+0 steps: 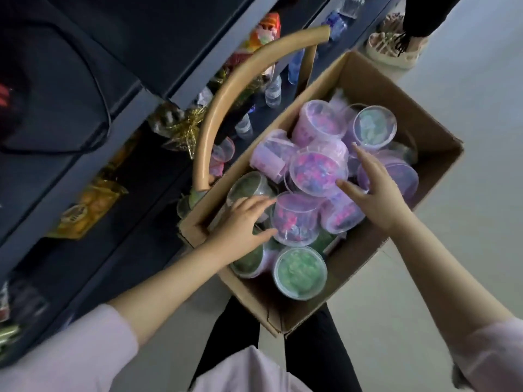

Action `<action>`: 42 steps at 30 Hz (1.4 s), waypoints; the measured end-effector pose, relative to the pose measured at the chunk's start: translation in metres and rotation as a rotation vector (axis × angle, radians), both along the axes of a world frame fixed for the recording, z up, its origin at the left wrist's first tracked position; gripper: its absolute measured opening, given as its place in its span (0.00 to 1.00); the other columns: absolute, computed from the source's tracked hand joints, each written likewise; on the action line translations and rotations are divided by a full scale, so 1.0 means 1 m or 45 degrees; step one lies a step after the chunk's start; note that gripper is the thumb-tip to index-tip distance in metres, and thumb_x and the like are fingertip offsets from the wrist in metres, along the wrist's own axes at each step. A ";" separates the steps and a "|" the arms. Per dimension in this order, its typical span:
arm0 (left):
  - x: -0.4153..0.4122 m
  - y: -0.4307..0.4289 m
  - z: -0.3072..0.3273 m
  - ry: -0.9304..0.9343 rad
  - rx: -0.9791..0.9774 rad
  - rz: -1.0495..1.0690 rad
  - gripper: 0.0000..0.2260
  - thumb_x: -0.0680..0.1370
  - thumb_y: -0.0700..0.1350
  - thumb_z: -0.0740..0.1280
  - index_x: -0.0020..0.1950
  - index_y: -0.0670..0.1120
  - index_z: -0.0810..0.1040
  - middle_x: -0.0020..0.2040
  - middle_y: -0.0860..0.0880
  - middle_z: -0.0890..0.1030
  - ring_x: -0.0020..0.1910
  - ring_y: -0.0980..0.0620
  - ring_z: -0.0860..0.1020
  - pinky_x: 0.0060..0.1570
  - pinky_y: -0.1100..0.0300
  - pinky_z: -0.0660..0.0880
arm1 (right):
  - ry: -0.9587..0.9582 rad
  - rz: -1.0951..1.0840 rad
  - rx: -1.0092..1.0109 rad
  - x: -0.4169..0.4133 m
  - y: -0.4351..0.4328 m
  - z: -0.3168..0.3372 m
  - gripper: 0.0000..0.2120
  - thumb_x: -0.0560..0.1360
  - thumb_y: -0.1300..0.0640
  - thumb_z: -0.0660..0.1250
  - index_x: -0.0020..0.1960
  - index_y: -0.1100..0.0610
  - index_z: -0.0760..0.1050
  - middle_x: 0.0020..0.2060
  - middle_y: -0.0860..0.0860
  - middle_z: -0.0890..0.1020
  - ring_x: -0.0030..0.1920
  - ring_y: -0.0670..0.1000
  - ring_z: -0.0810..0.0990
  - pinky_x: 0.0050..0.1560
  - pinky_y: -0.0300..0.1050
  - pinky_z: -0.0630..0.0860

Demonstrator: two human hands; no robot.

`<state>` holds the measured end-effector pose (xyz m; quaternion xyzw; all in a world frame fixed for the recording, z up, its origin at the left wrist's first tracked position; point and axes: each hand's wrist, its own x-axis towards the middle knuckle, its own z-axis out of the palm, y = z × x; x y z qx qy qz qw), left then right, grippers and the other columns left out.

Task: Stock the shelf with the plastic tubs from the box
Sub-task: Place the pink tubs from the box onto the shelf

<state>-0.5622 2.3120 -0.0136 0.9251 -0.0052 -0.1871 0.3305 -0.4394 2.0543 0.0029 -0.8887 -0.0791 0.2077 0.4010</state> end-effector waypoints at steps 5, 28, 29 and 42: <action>0.014 -0.021 -0.021 0.103 -0.002 0.058 0.31 0.72 0.62 0.64 0.73 0.52 0.68 0.72 0.49 0.69 0.69 0.48 0.65 0.69 0.53 0.63 | 0.021 0.111 0.017 0.015 -0.002 -0.021 0.25 0.74 0.51 0.70 0.69 0.51 0.69 0.70 0.45 0.68 0.71 0.45 0.64 0.65 0.42 0.68; -0.024 -0.056 -0.018 0.015 -0.200 0.545 0.21 0.65 0.51 0.79 0.49 0.44 0.75 0.51 0.49 0.75 0.52 0.52 0.75 0.54 0.58 0.71 | 0.090 -0.067 0.117 0.012 -0.020 -0.004 0.28 0.64 0.49 0.79 0.57 0.38 0.67 0.58 0.42 0.67 0.58 0.58 0.74 0.54 0.48 0.78; -0.029 -0.056 -0.010 -0.010 -0.220 0.585 0.21 0.64 0.51 0.79 0.48 0.43 0.75 0.51 0.49 0.75 0.52 0.52 0.75 0.54 0.58 0.72 | 0.104 -0.088 0.131 0.007 -0.022 0.003 0.28 0.64 0.49 0.79 0.56 0.36 0.67 0.60 0.45 0.67 0.56 0.56 0.75 0.55 0.51 0.78; -0.211 -0.004 0.124 -0.440 -0.444 1.272 0.22 0.63 0.57 0.77 0.50 0.50 0.76 0.61 0.59 0.71 0.62 0.61 0.72 0.60 0.52 0.75 | 0.106 -0.217 0.534 -0.156 0.051 0.107 0.19 0.68 0.47 0.76 0.50 0.34 0.68 0.61 0.53 0.73 0.52 0.46 0.79 0.53 0.49 0.79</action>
